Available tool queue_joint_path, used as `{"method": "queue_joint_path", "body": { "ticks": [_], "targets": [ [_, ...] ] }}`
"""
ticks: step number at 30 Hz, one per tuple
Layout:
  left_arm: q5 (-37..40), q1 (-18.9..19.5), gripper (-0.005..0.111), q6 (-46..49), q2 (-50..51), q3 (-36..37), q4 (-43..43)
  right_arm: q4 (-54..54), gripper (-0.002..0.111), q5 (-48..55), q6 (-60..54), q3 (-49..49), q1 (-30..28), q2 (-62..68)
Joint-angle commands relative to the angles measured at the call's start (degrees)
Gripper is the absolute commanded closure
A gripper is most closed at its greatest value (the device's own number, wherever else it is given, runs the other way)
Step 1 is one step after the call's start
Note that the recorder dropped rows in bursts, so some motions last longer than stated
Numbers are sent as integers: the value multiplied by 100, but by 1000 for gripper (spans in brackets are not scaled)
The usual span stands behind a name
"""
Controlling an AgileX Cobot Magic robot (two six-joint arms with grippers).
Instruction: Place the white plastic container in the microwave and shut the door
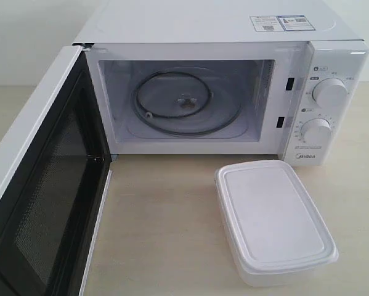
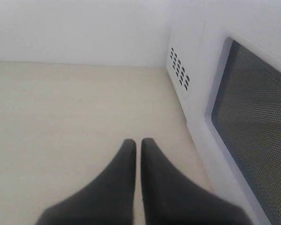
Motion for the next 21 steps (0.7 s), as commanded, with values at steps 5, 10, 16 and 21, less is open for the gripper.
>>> {"method": "queue_joint_path", "body": {
  "ticks": [5, 10, 16, 21],
  "targets": [
    [-5, 17, 102, 22, -22, 21, -43, -16, 109, -77, 0, -3, 9, -31],
    [-5, 17, 102, 22, -22, 21, -43, -16, 109, -208, 0, -3, 9, -31],
    [-5, 17, 102, 22, -22, 21, -43, -16, 109, -1555, 0, -3, 9, -31],
    [-5, 17, 102, 22, -22, 21, -43, -16, 109, -2562, 0, -3, 9, -31]
  ]
}}
